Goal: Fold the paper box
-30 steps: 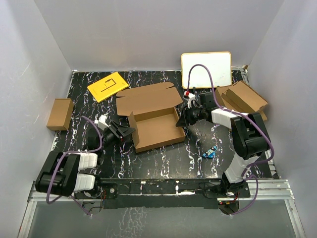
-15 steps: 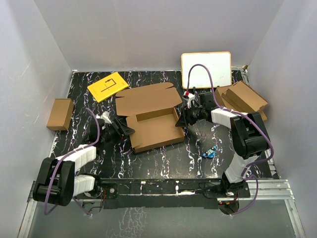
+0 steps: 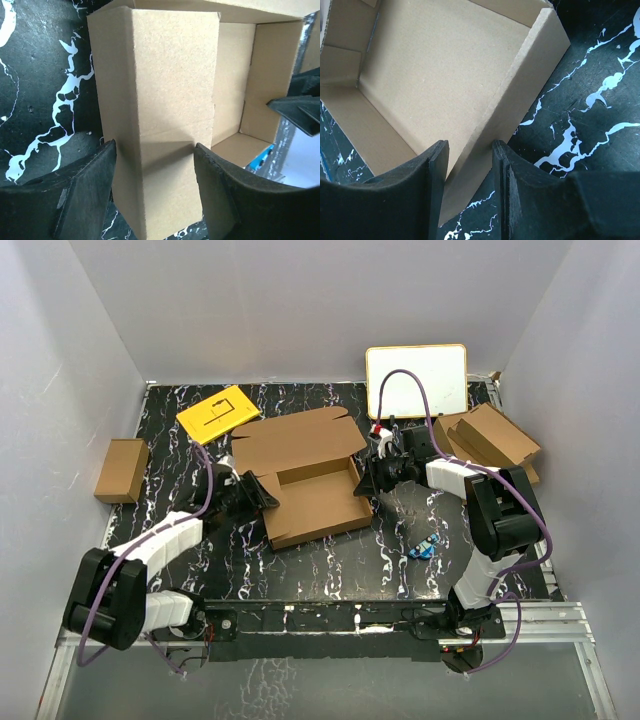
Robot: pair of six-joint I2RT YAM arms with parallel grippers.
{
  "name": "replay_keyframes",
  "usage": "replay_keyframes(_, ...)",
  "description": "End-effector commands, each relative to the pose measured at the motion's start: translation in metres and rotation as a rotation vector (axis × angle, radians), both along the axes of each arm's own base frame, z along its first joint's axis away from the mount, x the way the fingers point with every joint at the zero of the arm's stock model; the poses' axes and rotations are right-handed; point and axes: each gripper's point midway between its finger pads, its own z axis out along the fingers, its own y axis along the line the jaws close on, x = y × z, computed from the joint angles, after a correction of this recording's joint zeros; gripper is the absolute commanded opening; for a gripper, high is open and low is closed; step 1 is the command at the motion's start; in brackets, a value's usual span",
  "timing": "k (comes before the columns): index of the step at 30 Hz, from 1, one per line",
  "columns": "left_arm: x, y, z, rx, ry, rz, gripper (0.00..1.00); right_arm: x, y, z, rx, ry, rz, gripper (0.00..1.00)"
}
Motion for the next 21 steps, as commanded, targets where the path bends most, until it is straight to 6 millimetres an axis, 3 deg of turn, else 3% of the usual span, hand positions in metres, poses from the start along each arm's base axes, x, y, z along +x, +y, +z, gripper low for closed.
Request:
replay_keyframes(1, -0.006, 0.011, -0.013, 0.191, 0.089, 0.021, 0.61, 0.002, 0.006, 0.001, 0.002, -0.021, 0.028, 0.43)
replay_keyframes(6, -0.006, 0.009, -0.018, 0.267, 0.116, 0.004, 0.6, 0.003, 0.005, 0.003, 0.001, -0.026, 0.027, 0.43)
replay_keyframes(11, 0.0, 0.007, -0.013, 0.32, 0.108, -0.007, 0.52, 0.002, 0.006, 0.003, 0.003, -0.026, 0.029, 0.43)
replay_keyframes(21, -0.008, 0.016, -0.024, 0.504, 0.177, -0.038, 0.45, 0.001, 0.007, 0.003, 0.003, -0.024, 0.033, 0.43)
